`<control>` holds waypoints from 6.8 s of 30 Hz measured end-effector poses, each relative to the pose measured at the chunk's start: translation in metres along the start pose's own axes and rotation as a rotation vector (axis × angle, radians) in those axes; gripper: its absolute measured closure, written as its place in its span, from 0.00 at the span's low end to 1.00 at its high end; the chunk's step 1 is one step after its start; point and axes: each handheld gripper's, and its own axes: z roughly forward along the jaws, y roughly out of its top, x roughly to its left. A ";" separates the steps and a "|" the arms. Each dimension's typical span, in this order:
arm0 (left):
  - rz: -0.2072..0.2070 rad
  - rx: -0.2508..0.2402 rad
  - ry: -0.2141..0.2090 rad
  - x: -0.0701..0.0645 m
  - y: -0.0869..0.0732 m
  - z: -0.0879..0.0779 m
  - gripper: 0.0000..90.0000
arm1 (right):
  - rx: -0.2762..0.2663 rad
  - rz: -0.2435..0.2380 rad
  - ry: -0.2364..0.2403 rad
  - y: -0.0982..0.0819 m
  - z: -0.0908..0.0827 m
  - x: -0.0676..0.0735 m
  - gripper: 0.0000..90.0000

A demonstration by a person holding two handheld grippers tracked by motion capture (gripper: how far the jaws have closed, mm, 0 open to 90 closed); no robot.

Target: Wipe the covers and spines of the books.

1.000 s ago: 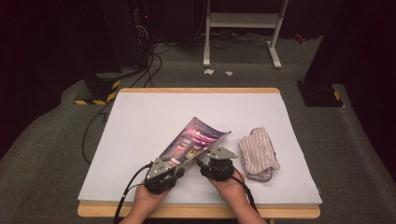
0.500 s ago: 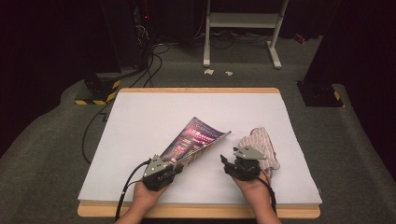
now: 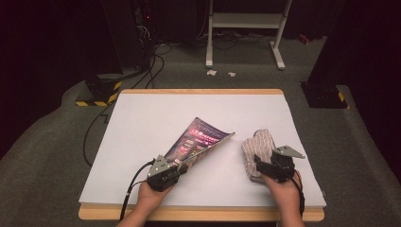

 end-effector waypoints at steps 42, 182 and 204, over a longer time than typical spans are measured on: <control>0.019 0.005 0.006 -0.002 -0.002 0.001 0.90 | -0.197 -0.257 0.340 0.044 -0.008 0.156 0.71; 0.030 0.021 0.007 -0.004 -0.001 0.003 0.91 | -0.075 -0.204 -0.033 0.062 0.091 0.062 0.70; 0.019 0.011 0.001 -0.002 -0.002 0.002 0.90 | -0.090 -0.120 -0.092 0.067 0.102 0.023 0.69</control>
